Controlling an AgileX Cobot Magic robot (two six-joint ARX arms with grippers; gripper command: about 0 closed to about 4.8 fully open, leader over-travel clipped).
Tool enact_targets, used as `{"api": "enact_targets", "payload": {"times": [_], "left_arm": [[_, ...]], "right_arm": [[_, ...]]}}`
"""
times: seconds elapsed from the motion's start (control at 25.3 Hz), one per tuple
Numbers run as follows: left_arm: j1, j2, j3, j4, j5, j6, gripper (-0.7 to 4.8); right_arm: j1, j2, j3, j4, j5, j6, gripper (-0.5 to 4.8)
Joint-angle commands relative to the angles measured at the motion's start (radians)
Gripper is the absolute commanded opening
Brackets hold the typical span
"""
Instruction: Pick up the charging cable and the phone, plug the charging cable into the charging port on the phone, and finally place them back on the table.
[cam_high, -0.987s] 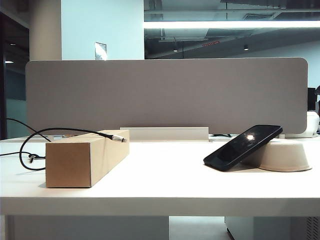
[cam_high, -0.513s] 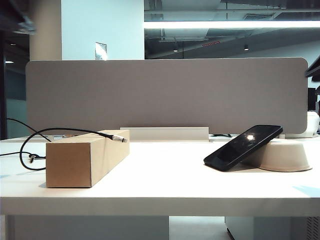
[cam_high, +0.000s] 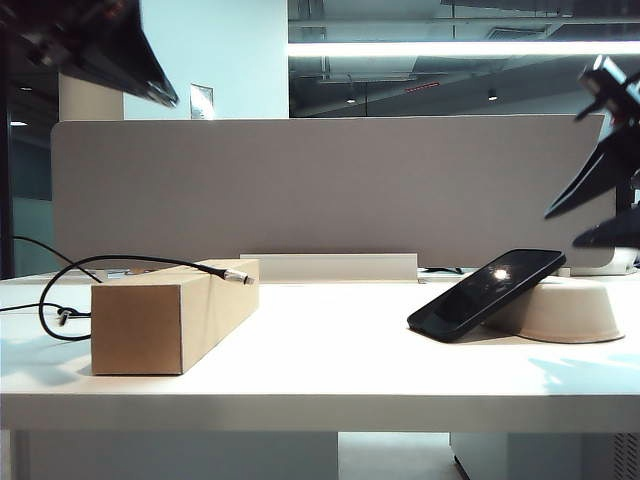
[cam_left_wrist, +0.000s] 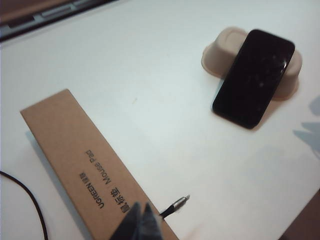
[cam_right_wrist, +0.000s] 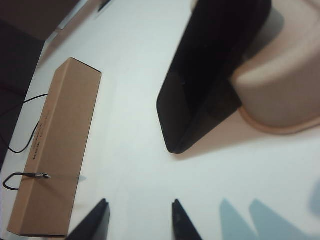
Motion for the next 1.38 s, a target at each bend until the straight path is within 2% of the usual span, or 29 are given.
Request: {"api": "enact_targets", "payload": {"times": [0.04,0.2,0.36,0.55,0.67,0.75,0.99,1.22,1.38], "left_arm": [[-0.002,0.057,0.071,-0.082,0.001,0.037,0.11],[-0.002,0.114,0.137,-0.170,0.000,0.137,1.16],[-0.002,0.155,0.186,-0.222,0.000,0.188,1.29],[-0.015,0.209,0.252,-0.301,0.000,0.269,1.34],[-0.029,0.240,0.288,-0.341,-0.009,0.306,2.04],[-0.055,0.266,0.314,-0.366,-0.091,0.308,2.42],[-0.089,0.269,0.314,-0.367,-0.112,0.349,2.43],[-0.090,0.269,0.316,-0.386,-0.113,0.348,2.43],[-0.090,0.269,0.317,-0.385,-0.113,0.348,2.43]], "right_arm": [[-0.001,0.084,0.007,0.114,-0.032,0.091,1.81],[-0.001,0.190,0.010,0.227,-0.063,0.130,1.92],[0.000,0.286,0.055,0.238,-0.087,0.150,2.89],[0.000,0.396,0.133,0.238,-0.124,0.149,2.97],[0.000,0.441,0.175,0.238,-0.125,0.149,2.97],[0.000,0.483,0.212,0.237,-0.125,0.149,2.97],[0.000,0.521,0.216,0.200,-0.104,0.145,2.97],[0.000,0.539,0.217,0.208,-0.033,0.142,2.97],[0.000,0.568,0.217,0.219,-0.032,0.142,2.97]]}}
